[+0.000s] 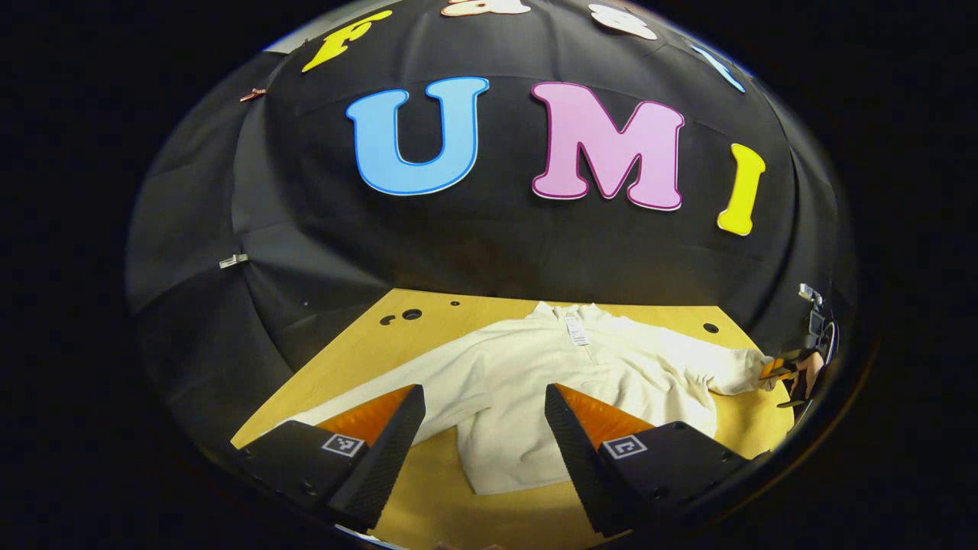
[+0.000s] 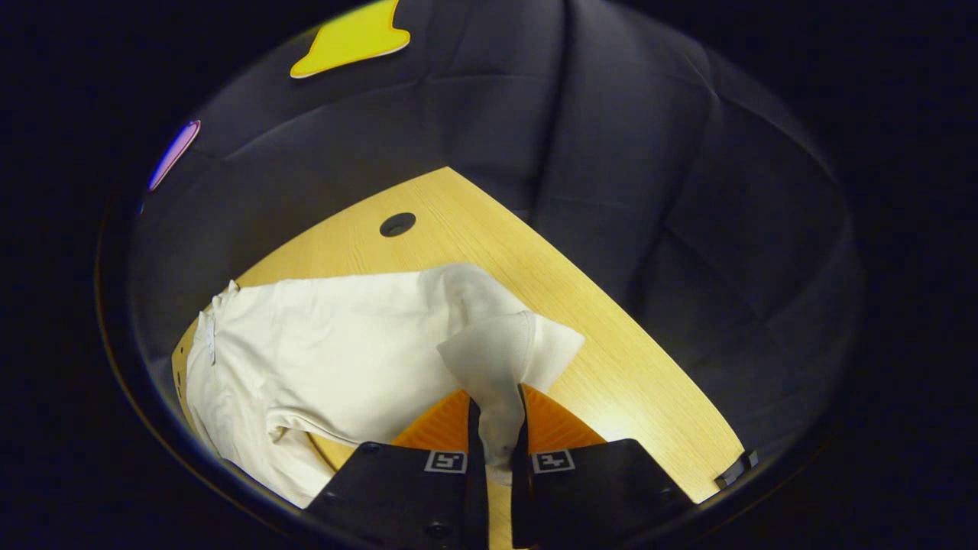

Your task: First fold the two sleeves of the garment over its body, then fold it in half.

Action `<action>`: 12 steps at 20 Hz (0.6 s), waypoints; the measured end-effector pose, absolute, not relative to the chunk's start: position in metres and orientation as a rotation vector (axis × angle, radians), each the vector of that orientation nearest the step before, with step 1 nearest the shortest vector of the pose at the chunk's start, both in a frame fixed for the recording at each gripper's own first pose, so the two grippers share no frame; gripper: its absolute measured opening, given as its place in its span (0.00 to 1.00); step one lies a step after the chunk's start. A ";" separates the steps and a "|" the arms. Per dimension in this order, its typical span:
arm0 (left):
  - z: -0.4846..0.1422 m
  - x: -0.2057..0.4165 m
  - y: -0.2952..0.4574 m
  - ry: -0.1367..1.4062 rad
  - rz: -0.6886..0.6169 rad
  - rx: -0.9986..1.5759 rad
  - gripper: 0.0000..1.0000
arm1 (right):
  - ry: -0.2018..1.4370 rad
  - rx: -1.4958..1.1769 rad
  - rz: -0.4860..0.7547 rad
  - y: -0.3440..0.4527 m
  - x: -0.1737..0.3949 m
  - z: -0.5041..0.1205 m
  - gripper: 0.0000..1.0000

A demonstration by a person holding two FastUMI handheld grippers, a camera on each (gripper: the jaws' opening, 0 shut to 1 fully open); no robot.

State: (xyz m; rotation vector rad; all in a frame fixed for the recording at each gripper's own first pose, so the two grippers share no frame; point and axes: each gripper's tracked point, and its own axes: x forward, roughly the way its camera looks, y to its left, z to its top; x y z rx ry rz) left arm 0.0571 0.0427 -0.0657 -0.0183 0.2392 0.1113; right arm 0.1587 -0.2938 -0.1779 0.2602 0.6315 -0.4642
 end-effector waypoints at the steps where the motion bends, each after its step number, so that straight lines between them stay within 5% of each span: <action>1: -0.066 0.056 0.048 0.241 0.115 -0.026 0.98 | 0.616 0.247 -0.455 -0.290 0.161 -0.165 0.16; 12: -0.057 0.037 0.106 0.185 0.169 -0.043 0.92 | 0.465 0.113 -0.269 -0.179 0.216 -0.042 0.15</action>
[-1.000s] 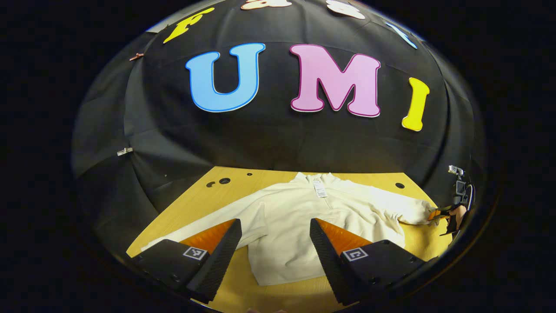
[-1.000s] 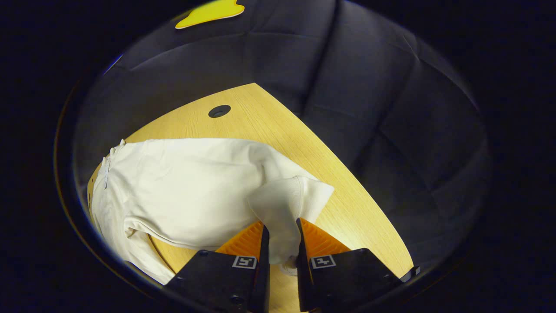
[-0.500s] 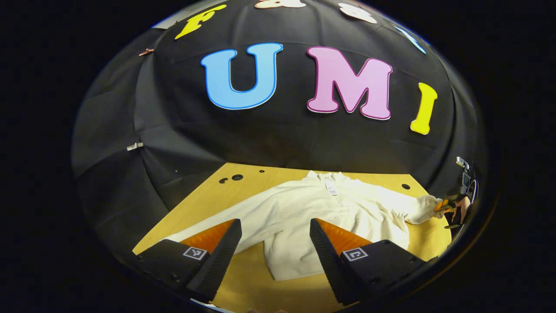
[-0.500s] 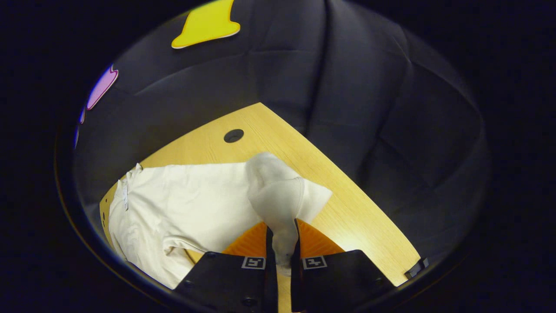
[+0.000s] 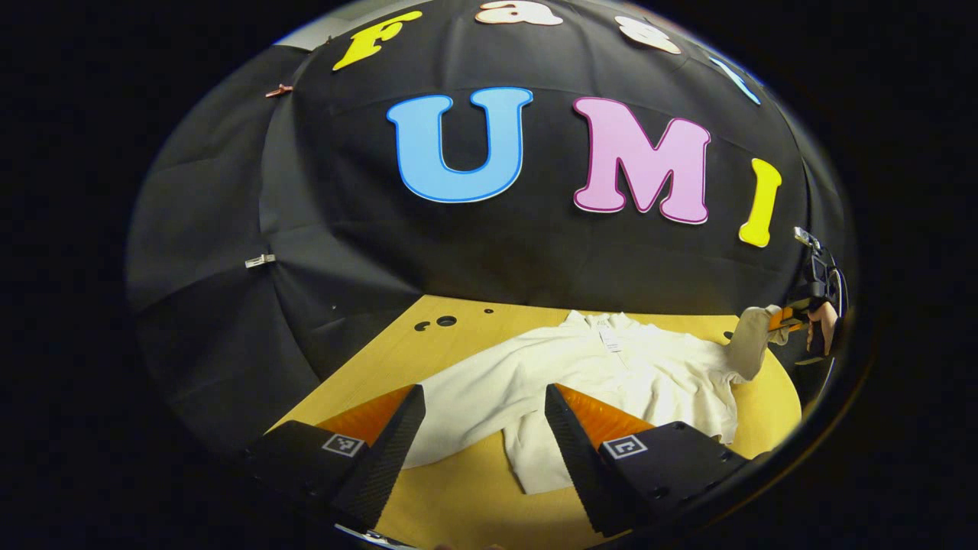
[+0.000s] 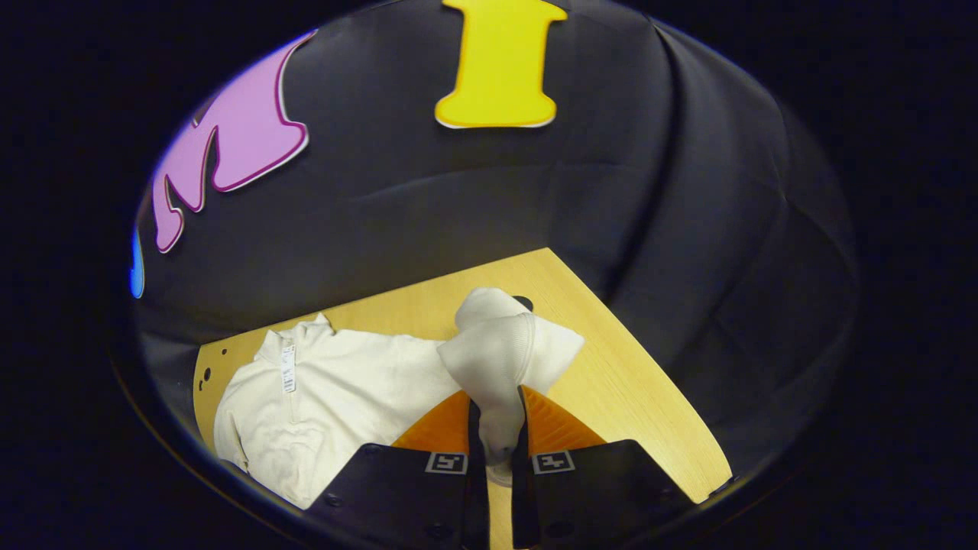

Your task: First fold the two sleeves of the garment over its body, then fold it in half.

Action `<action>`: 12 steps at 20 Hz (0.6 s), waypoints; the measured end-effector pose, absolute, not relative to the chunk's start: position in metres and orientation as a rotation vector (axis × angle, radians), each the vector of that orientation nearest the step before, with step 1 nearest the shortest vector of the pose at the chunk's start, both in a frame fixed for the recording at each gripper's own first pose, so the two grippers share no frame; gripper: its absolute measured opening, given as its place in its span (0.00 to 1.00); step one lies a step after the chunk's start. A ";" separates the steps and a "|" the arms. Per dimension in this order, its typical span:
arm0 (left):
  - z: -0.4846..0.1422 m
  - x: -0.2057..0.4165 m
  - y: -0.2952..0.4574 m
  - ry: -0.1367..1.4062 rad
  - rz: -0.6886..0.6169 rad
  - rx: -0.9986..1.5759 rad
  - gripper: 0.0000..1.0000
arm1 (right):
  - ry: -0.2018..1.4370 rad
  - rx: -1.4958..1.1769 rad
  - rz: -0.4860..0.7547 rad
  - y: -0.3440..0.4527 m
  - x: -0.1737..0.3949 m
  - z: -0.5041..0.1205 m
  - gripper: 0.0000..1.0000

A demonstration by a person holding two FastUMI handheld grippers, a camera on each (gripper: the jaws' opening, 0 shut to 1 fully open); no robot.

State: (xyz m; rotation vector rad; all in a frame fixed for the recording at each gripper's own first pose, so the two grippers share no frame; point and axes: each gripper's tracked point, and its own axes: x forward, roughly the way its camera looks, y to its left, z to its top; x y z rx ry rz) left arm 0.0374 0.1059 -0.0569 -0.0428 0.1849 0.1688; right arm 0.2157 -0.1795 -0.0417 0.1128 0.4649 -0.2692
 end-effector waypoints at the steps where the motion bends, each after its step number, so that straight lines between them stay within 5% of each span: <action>1: -0.057 0.035 0.111 0.182 0.177 -0.052 0.92 | 0.457 0.101 -0.247 -0.165 0.223 -0.034 0.16; 12: -0.068 0.021 0.157 0.188 0.268 -0.162 0.97 | 0.434 -0.021 0.068 0.047 0.282 -0.007 0.15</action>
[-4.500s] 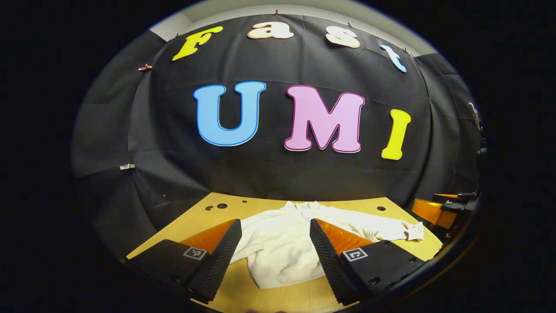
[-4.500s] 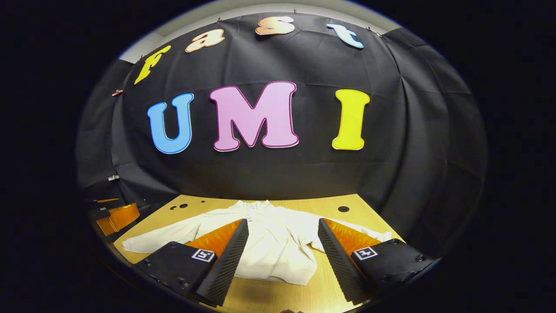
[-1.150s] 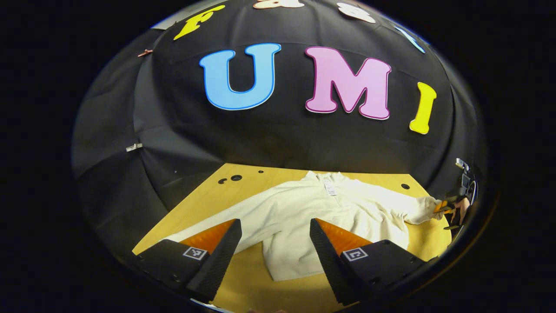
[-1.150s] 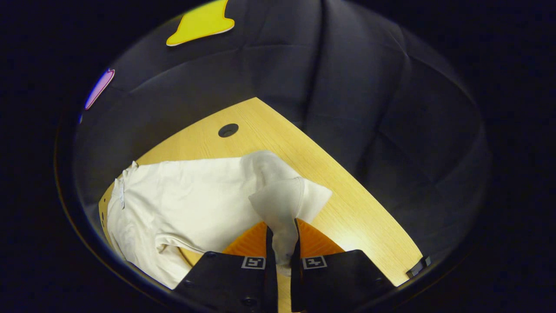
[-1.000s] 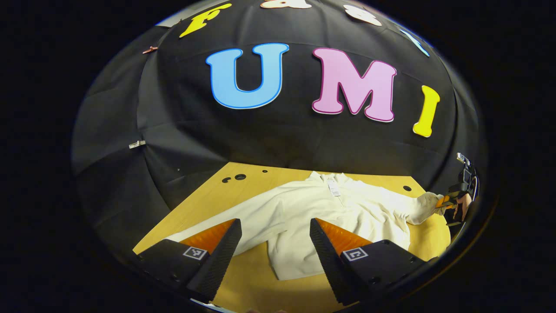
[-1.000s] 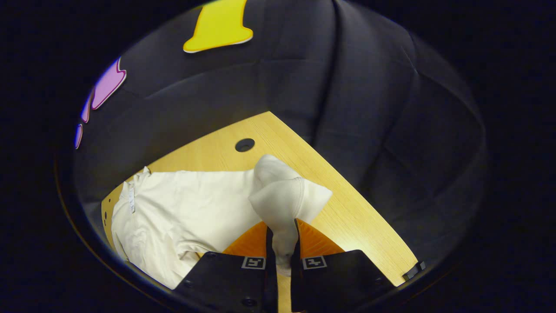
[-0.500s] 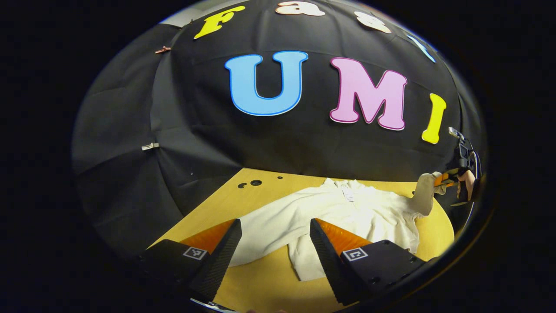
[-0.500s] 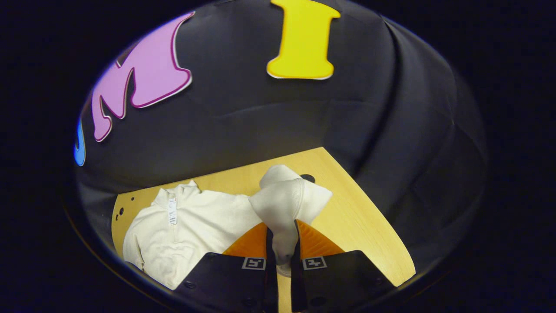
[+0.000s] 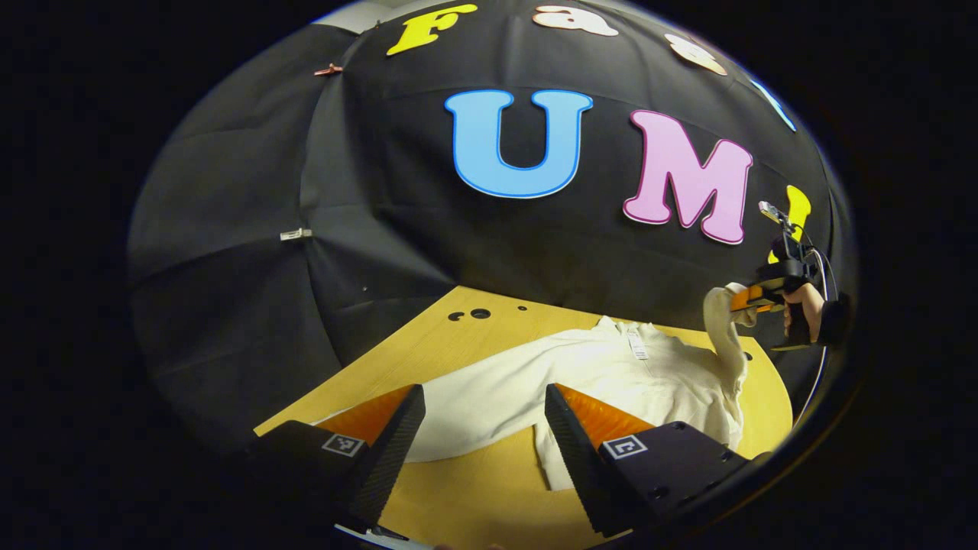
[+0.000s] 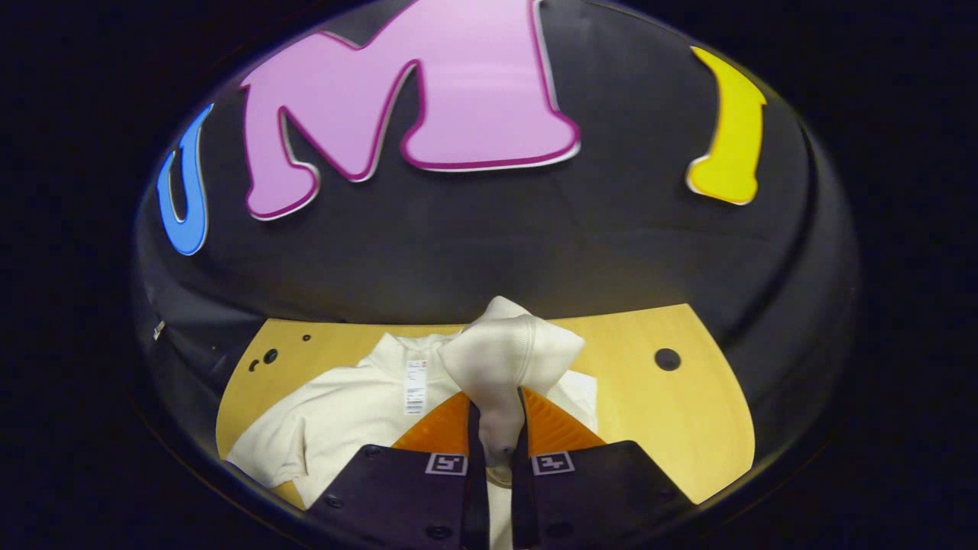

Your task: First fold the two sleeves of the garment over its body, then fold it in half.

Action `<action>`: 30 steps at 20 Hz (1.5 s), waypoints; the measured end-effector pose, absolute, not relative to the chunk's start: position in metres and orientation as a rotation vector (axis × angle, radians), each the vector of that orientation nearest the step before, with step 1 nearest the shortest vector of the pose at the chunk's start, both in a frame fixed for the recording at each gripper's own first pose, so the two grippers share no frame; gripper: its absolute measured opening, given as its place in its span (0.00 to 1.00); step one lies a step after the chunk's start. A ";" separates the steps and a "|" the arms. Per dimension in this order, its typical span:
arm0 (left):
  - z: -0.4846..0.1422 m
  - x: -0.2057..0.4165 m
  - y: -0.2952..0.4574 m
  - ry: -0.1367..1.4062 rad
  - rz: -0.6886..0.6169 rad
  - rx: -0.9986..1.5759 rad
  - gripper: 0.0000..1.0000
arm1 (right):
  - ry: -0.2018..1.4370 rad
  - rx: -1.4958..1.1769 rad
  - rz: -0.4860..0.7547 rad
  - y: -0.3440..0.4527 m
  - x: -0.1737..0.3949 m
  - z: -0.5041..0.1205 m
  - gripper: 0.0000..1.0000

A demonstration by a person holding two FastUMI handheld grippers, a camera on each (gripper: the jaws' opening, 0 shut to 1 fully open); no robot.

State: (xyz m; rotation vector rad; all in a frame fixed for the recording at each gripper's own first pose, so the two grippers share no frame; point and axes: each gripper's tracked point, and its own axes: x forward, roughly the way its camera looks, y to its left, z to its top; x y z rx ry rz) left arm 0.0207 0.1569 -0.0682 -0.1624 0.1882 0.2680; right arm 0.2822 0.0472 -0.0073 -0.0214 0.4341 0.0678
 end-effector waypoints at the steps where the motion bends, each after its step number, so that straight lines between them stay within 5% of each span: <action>1: -0.067 0.021 0.159 0.185 0.272 -0.173 0.98 | 0.437 -0.035 0.096 0.069 0.285 -0.008 0.15; 16: -0.085 -0.008 0.234 0.210 0.425 -0.227 0.97 | 0.543 -0.149 0.440 0.350 0.274 -0.126 0.16; 18: -0.093 -0.012 0.240 0.220 0.446 -0.242 0.97 | 0.558 -0.135 0.479 0.379 0.266 -0.140 0.22; 19: -0.094 -0.014 0.244 0.223 0.458 -0.249 0.97 | 0.576 -0.149 0.490 0.386 0.261 -0.150 0.14; 20: -0.095 -0.017 0.247 0.223 0.467 -0.256 0.97 | 0.599 -0.150 0.513 0.396 0.252 -0.159 0.30; 21: -0.094 -0.018 0.250 0.219 0.474 -0.261 0.97 | 0.610 -0.150 0.527 0.400 0.245 -0.166 0.36; 25: -0.100 -0.017 0.261 0.216 0.491 -0.288 0.97 | 0.646 -0.175 0.540 0.394 0.224 -0.178 1.00; 30: -0.123 -0.018 0.291 0.243 0.538 -0.283 0.97 | 0.570 -0.139 0.469 0.335 0.216 -0.145 0.99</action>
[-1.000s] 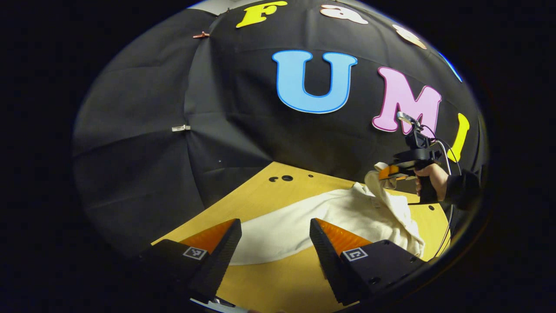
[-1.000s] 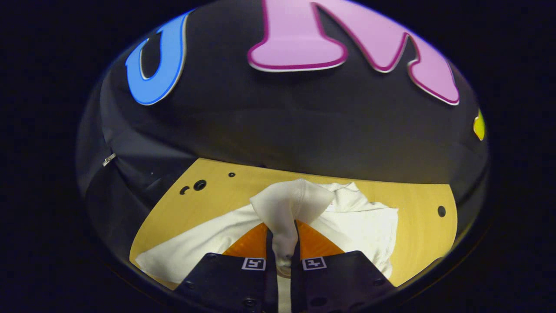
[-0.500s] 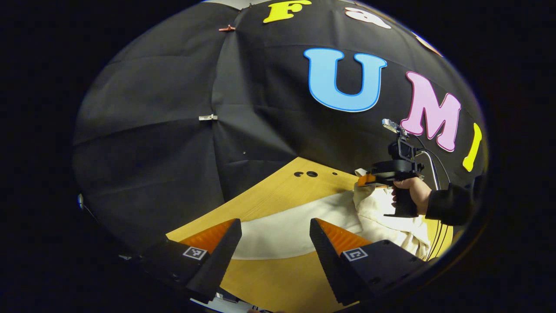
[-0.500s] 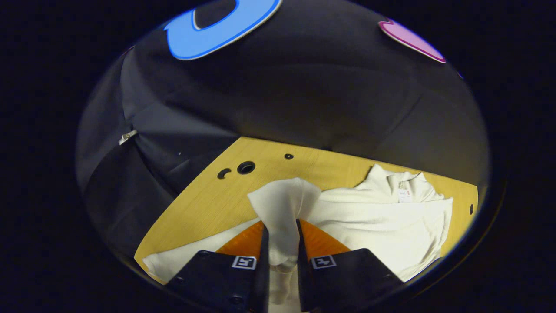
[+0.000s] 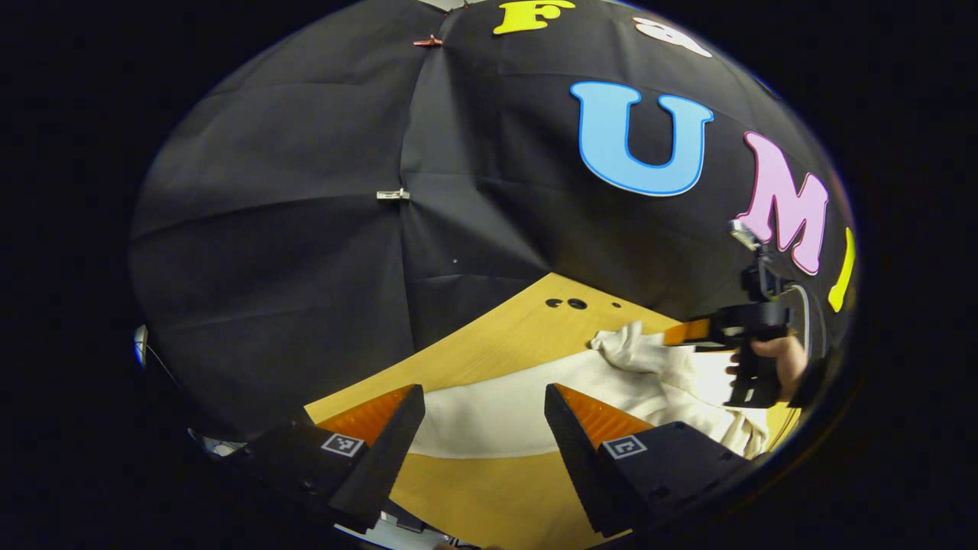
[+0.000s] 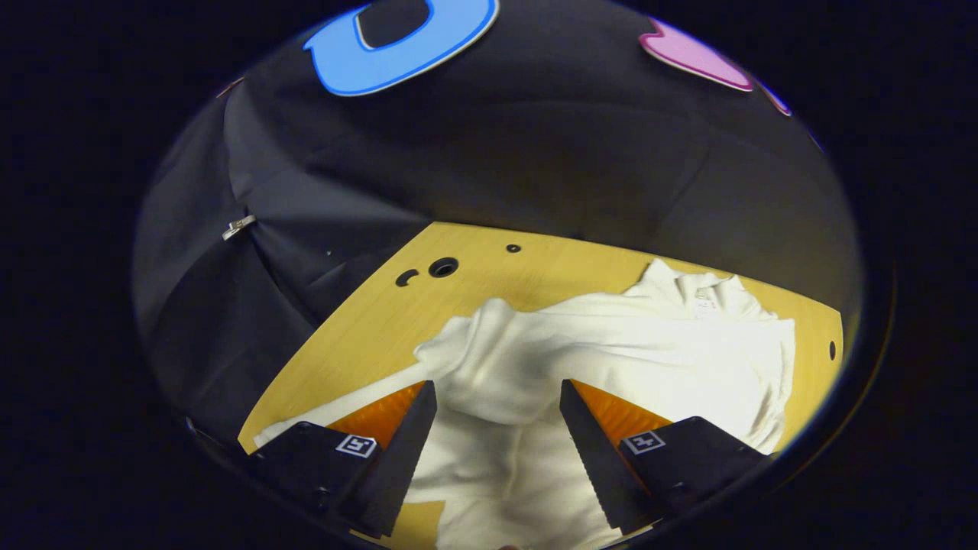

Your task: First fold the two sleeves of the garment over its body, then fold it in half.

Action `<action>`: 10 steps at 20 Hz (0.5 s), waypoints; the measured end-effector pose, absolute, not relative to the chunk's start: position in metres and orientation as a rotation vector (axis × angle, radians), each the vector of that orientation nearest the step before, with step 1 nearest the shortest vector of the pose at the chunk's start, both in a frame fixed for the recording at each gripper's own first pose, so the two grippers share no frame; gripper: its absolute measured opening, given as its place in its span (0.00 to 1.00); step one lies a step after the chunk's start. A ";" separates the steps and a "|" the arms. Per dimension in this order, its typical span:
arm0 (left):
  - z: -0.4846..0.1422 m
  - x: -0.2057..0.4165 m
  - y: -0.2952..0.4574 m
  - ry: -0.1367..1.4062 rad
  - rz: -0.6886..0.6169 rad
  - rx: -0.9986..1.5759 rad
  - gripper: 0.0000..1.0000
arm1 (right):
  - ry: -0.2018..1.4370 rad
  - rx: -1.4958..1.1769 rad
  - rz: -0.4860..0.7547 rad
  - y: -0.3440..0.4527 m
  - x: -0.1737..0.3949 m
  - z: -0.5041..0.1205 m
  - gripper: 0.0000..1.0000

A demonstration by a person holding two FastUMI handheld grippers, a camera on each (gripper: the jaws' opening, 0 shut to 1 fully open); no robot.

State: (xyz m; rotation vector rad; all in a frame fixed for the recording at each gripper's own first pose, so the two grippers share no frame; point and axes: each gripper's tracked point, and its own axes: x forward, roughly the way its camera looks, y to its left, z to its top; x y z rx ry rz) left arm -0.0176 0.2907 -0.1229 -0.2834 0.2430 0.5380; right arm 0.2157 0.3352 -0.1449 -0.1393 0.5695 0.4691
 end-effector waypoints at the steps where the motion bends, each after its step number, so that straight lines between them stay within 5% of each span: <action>1: -0.132 -0.020 0.298 0.252 0.552 -0.285 0.97 | 0.551 -0.144 0.445 0.317 0.218 -0.137 0.99; 10: -0.218 -0.016 0.366 0.403 0.718 -0.382 0.98 | 0.442 -0.141 0.178 0.120 0.203 -0.068 0.99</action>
